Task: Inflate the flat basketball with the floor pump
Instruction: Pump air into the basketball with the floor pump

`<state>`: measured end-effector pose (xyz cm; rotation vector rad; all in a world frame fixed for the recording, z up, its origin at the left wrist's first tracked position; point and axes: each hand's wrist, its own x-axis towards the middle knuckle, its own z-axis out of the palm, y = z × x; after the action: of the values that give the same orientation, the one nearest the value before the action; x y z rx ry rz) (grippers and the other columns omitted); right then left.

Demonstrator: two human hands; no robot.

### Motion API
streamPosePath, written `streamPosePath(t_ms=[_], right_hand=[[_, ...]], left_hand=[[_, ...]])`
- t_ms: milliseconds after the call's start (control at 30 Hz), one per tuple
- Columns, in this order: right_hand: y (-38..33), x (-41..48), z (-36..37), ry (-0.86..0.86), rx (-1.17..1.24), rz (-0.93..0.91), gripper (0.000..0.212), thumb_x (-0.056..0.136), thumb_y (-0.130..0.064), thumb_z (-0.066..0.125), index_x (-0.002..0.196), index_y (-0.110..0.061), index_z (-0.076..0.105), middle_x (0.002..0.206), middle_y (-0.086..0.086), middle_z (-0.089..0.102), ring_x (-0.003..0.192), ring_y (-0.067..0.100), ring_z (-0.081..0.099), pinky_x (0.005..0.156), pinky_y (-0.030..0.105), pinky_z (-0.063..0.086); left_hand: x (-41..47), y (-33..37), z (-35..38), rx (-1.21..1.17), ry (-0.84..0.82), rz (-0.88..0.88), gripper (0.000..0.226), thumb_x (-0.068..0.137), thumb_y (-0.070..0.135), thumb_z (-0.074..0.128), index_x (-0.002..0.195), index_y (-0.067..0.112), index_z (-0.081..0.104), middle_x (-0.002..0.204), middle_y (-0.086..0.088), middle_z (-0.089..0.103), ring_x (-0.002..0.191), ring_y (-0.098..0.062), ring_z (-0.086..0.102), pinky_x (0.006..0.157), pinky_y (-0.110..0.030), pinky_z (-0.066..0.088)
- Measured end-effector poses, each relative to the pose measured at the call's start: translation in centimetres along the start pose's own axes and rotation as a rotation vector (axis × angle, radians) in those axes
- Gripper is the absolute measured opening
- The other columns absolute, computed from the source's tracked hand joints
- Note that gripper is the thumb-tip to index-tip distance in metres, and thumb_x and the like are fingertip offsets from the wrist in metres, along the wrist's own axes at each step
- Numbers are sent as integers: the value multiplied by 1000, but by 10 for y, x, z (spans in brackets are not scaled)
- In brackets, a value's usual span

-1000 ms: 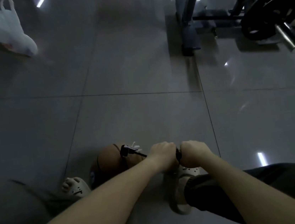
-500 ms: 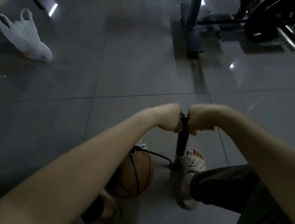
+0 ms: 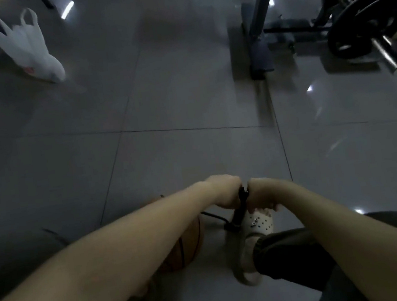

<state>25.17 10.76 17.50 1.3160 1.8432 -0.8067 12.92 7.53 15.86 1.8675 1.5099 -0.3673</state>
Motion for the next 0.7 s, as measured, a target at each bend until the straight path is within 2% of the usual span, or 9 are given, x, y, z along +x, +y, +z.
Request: streamPosePath(t_ms=[100,200,267,367,500,633,700], right_hand=[[-1,-48,-68,84,47,-70,13,85,-20,74,89,-9,68,72,5,59,59,17,53,54,28,49],[-4,-82,-102,151,68,-109,14,86,-22,72,90,-9,71,70,4,58,56,16,50,52,26,47],[-6,-76,-84,151,26,-109,13,88,-22,71,90,-10,70,71,4,60,56,15,52,50,25,47],[-1,-37,-26,125,-54,-68,15,92,-22,66,80,-14,60,72,1,60,59,13,56,54,23,49],[7,12,27,162,-67,-26,18,90,-25,61,76,-19,53,75,0,60,73,18,62,73,31,57],[12,26,37,146,-87,-15,14,88,-27,60,78,-21,53,75,-1,58,77,21,65,75,35,59],[10,21,34,111,-84,-22,11,89,-26,60,83,-18,56,77,1,59,80,22,66,71,34,57]], left_hand=[[-33,8,-74,-40,86,57,21,92,29,69,77,15,69,67,2,62,60,-17,57,48,-24,39],[-60,18,-123,-63,120,86,13,87,17,71,75,18,68,66,5,60,57,-11,53,51,-23,39],[-58,17,-104,-82,86,76,17,88,16,69,72,18,66,67,3,60,58,-14,54,53,-26,41],[-31,11,-33,-127,87,20,21,90,22,67,71,20,57,70,1,59,65,-21,59,55,-29,43],[8,-1,33,-126,118,-32,19,83,26,69,75,24,51,73,4,52,71,-22,56,62,-34,41],[22,0,51,-110,102,-56,14,86,28,67,87,21,55,82,1,53,78,-26,57,66,-35,41],[20,2,45,-107,69,-57,15,86,26,68,89,19,55,87,-2,56,84,-29,61,68,-36,43]])
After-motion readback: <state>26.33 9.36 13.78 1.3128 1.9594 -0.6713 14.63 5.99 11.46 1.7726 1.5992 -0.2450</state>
